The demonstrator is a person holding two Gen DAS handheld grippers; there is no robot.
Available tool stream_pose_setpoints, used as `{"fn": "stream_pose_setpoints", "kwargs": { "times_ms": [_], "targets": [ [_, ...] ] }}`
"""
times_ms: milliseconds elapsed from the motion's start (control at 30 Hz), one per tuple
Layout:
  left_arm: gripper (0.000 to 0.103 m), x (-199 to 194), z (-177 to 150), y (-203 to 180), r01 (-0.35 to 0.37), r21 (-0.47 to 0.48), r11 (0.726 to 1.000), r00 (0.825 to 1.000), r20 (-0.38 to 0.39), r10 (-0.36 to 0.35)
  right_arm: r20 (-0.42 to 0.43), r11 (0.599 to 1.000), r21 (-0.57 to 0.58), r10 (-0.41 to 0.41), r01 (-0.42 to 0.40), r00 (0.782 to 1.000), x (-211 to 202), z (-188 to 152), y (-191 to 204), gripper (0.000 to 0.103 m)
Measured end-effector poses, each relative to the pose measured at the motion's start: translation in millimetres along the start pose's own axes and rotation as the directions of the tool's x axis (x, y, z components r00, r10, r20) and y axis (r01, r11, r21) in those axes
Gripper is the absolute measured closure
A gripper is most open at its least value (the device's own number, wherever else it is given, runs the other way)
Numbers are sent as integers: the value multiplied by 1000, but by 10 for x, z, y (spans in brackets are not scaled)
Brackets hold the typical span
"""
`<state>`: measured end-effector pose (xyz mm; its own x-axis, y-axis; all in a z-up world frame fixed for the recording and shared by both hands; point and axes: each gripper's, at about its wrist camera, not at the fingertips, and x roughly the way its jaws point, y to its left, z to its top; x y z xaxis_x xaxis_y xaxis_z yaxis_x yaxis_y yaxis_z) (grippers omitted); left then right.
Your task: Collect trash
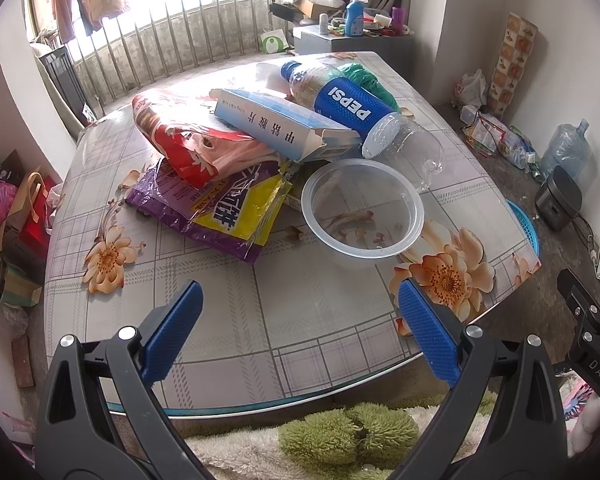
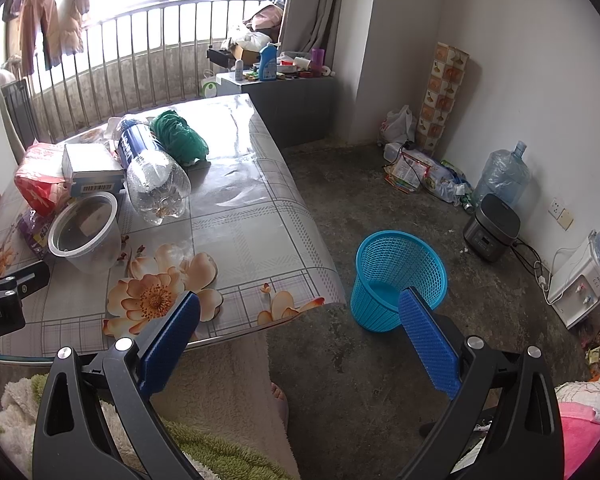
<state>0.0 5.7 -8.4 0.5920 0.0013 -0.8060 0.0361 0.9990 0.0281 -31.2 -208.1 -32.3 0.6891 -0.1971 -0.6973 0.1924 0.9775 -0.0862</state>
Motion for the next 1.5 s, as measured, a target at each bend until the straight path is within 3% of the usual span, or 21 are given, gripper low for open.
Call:
{"fn": "stream_pose_setpoints", "kwargs": {
  "times_ms": [633,867,1067,1200,1367,1500],
  "targets": [
    [9,19,-15,6,4,5,1000,1000,-3,-4,6,1000,27,2,-2,1000,12,-12,-55,7],
    [9,122,3,143,67,-4,998,998,1,-67,5,998,57,30,-30,1000,78,90,56,7],
    [9,146,32,323,119,-2,993,990,70,-119,-26,993,80,91,-88,996,234,238,212,11],
    [9,152,55,464,172,-7,985,977,128,-170,-57,982,101,167,-160,984,362,360,330,21],
    [9,178,94,641,298,-48,953,940,190,-284,-59,966,109,243,-236,968,456,512,491,32],
    [9,203,182,655,336,-27,941,920,222,-322,-30,956,92,282,-278,959,439,630,603,38]
  ]
}}
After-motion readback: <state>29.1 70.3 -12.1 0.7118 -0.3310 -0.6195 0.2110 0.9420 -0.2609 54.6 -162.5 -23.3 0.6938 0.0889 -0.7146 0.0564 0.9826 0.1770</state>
